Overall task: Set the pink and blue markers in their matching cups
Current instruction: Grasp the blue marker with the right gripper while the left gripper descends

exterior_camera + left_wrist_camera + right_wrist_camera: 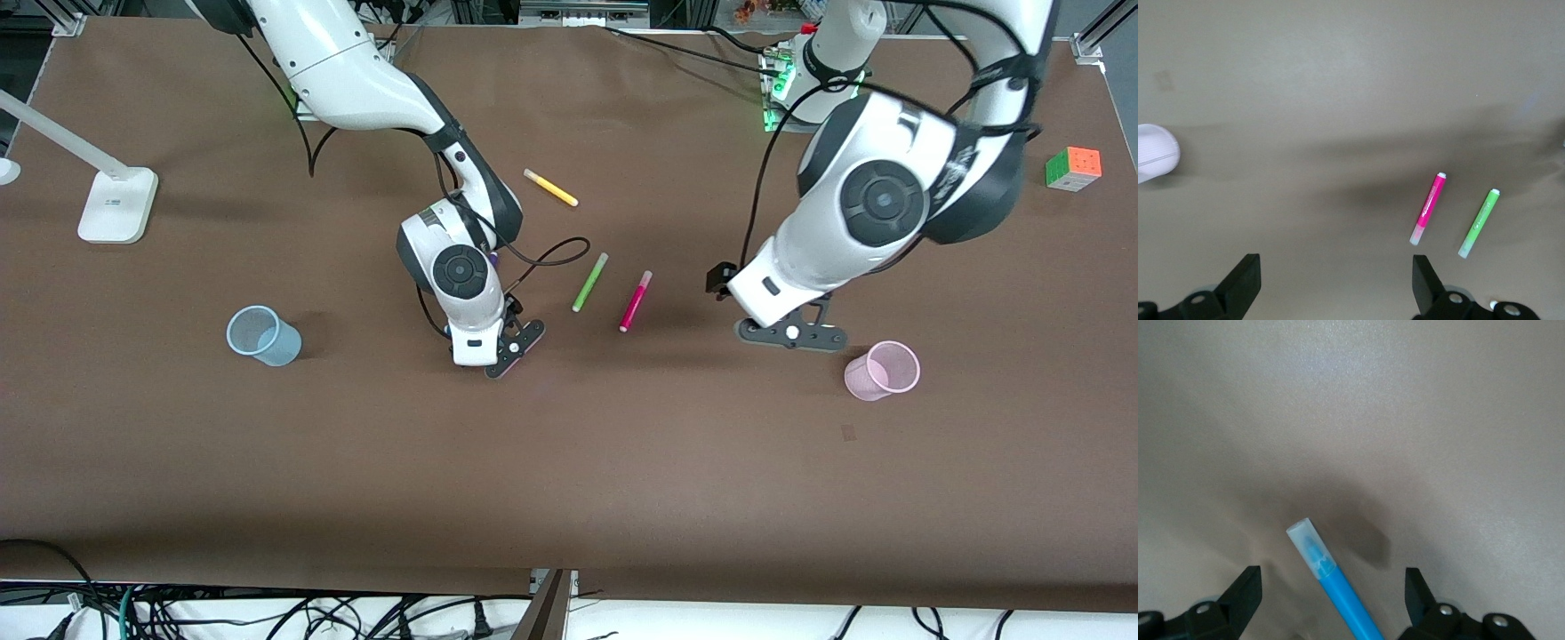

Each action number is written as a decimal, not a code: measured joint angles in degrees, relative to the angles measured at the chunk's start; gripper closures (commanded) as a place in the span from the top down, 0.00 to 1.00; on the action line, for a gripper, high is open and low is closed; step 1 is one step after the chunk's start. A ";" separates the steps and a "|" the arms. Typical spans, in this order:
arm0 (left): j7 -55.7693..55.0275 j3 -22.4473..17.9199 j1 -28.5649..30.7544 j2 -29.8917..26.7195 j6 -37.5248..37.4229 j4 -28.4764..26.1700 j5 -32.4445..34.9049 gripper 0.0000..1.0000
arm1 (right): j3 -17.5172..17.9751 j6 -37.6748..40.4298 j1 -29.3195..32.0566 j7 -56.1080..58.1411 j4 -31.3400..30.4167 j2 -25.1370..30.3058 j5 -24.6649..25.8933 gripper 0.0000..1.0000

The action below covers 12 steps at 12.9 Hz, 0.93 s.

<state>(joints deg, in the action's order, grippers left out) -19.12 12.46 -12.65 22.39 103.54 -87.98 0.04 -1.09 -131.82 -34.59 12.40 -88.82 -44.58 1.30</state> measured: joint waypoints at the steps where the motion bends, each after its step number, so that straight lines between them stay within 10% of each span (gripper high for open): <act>1: -0.81 0.03 -0.50 0.04 2.56 -2.13 0.00 1.00 | 0.00 -0.05 -0.02 0.07 -0.04 0.00 0.00 0.76; 7: -5.33 0.16 -5.13 3.99 12.51 -8.08 0.50 1.00 | 0.00 -1.90 -0.30 0.15 -0.47 -0.96 0.00 0.58; 9: -6.72 0.16 -6.52 6.97 15.35 -8.26 2.85 1.00 | 0.00 -2.18 -0.32 0.19 -0.46 -0.98 0.01 0.15; 12: -8.26 0.18 -8.15 10.31 22.45 -10.58 5.92 1.00 | 0.00 -2.55 -0.33 0.29 -0.35 -0.78 0.01 0.04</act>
<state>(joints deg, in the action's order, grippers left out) -27.38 12.64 -20.80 32.70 125.99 -98.56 5.96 -1.09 -134.37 -34.92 12.69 -89.16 -45.36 1.31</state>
